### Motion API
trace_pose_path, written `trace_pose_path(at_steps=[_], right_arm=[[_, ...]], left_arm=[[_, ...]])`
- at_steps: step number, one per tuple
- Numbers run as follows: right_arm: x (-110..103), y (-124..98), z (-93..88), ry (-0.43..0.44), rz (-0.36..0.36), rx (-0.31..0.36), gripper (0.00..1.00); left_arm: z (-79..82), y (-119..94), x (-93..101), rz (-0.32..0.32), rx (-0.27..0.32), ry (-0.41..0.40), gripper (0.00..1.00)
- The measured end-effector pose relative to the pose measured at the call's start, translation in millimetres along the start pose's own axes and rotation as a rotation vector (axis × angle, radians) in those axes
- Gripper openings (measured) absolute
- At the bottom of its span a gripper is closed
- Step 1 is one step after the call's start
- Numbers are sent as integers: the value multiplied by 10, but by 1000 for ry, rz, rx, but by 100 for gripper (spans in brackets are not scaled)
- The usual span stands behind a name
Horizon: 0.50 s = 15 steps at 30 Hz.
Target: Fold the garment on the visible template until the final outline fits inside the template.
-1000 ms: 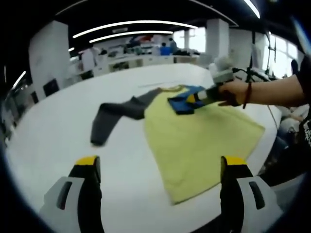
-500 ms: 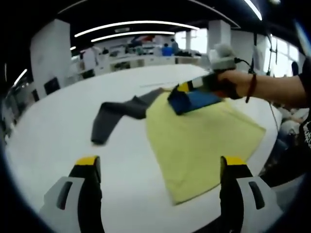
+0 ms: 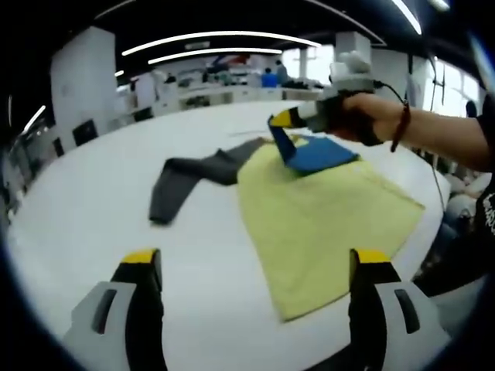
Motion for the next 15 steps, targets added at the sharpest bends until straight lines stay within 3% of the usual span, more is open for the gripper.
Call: trace_pose_path(at_steps=[15], right_arm=[[68,238,-225,80,-4,-73,0]], left_arm=[[-6,-3,-22,9,-9,9,96]])
Point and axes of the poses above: the point that each gripper's makers call its tool centre point, and the gripper's own axes: y roughly forward along the fingers, x roughly to its right, z roughly out of its top, the point moved 6 cm from there along -y, roughly backward along the fingers, and after that the axes turned 2 degrees about z, right-handed, at the moved point
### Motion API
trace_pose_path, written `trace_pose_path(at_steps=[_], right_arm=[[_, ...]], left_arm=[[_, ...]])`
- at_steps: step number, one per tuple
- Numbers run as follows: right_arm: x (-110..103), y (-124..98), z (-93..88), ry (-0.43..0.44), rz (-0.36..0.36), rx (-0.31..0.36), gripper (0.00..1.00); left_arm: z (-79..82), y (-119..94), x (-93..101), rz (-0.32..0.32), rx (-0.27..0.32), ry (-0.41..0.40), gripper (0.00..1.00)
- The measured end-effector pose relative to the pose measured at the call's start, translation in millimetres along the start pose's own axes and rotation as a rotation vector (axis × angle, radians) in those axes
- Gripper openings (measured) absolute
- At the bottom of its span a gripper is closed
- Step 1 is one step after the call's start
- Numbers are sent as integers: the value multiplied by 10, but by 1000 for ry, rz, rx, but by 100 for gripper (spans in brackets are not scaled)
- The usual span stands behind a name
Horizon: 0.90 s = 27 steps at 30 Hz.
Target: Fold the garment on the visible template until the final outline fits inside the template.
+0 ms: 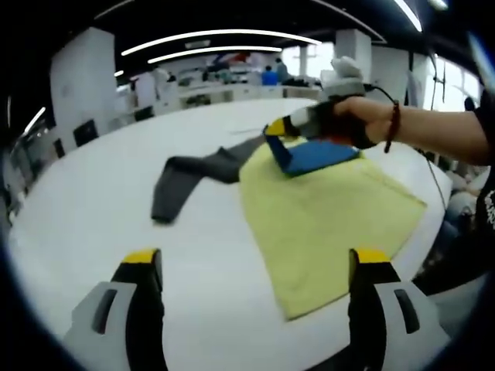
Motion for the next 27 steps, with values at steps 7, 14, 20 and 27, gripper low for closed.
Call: trace_pose_path(at_steps=[7,14,20,27], right_arm=[[-36,74,-101,-53,20,-48,13],[37,-4,-133,-187,-10,-90,43],[87,-133,-62,-304,-22,-83,55],[286,-397,-2,-397,-94,-65,79]], left_arm=[[3,3,-6,4,-3,-2,97],[21,7,-6,7,-1,-4,99],[56,19,-2,5,5,8,99],[116,18,32,-10,27,10,99]])
Point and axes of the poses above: the point that each gripper's makers call its tool centre point, and the gripper's own axes: y roughly forward along the fingers, x roughly to its right, z roughly out of its top, the point moved 6 cm from there along -y, roughly backward along the fingers, and after that the axes turned 2 degrees about z, right-handed, at the moved point
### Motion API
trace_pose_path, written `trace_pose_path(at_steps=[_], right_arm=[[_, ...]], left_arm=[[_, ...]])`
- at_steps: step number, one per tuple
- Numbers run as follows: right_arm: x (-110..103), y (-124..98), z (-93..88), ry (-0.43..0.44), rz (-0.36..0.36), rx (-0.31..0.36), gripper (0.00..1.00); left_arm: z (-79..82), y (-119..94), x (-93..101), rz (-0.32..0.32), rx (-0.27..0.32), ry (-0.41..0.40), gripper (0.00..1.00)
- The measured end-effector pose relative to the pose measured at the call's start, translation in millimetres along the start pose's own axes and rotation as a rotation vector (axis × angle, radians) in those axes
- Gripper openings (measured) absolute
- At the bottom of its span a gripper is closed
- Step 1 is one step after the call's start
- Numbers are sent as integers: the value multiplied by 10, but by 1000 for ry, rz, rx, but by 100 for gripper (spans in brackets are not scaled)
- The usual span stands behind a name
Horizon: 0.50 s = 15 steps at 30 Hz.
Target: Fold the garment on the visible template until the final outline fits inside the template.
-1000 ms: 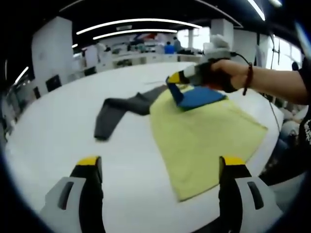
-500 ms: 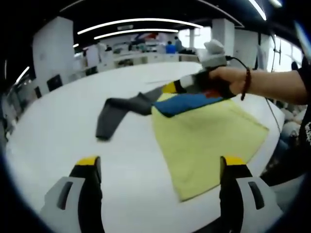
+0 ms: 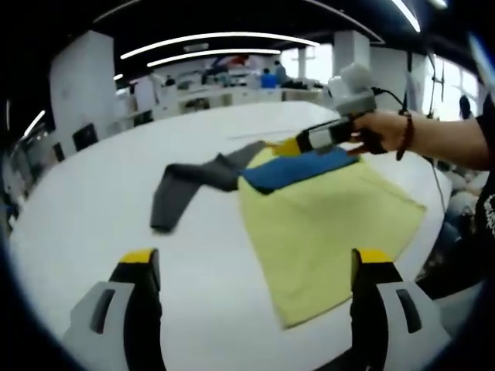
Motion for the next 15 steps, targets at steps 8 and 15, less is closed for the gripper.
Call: trace_pose_path(at_steps=[8,15], right_arm=[[387,-411,-145,18,-87,1,86],[758,-768,-373,10,-186,-43,88]], left_arm=[[32,1,8,10,6,7,99],[26,-2,15,10,2,3,99]])
Point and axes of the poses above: the point that each gripper's makers call its tool centre point, and the gripper's own axes: y roughly forward along the fingers, x roughly to its right, z roughly out of its top, the point moved 6 cm from there along -y, roughly backward along the fingers, and after that the axes turned 2 degrees about z, right-handed, at the moved point
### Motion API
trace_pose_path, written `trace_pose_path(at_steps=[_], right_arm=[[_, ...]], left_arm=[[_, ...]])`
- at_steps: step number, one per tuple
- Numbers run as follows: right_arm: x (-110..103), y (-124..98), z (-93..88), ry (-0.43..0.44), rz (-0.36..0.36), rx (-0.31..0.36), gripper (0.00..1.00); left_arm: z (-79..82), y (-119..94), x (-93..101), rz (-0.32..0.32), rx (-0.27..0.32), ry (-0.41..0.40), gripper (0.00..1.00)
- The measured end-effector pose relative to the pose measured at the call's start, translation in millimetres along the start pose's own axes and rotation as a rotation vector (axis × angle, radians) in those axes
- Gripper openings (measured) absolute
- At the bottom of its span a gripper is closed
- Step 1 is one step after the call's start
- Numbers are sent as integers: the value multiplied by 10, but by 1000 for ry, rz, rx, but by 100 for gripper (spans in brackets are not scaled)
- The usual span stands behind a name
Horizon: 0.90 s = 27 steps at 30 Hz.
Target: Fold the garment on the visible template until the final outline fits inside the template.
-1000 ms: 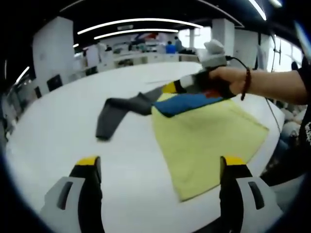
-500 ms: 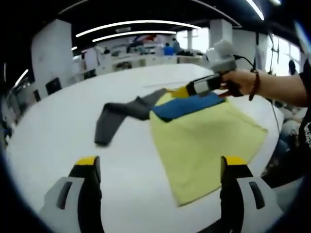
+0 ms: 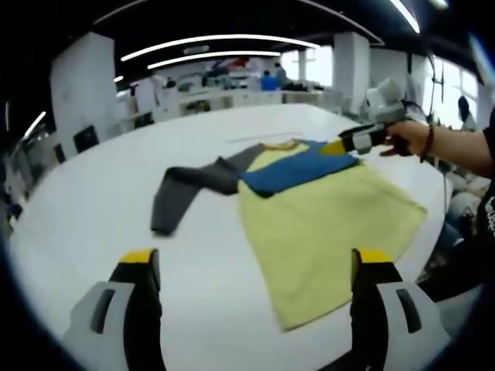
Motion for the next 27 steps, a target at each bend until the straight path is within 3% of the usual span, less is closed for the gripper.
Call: trace_pose_path(at_steps=[14,27], right_arm=[[453,-282,-418,38,-96,-76,82],[725,-335,-690,-7,-197,-150,35]], left_arm=[[-12,16,-7,4,-2,-14,99],[-46,-5,-49,17,-4,-46,97]])
Point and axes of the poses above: the point that each gripper's makers call its tool centre point, and the gripper's own axes: y roughly forward along the fingers, x roughly to its right, z roughly out of its top, the point moved 6 cm from there along -y, roughly backward along the fingers, and after that the axes turned 2 degrees about z, right-handed, at the moved point
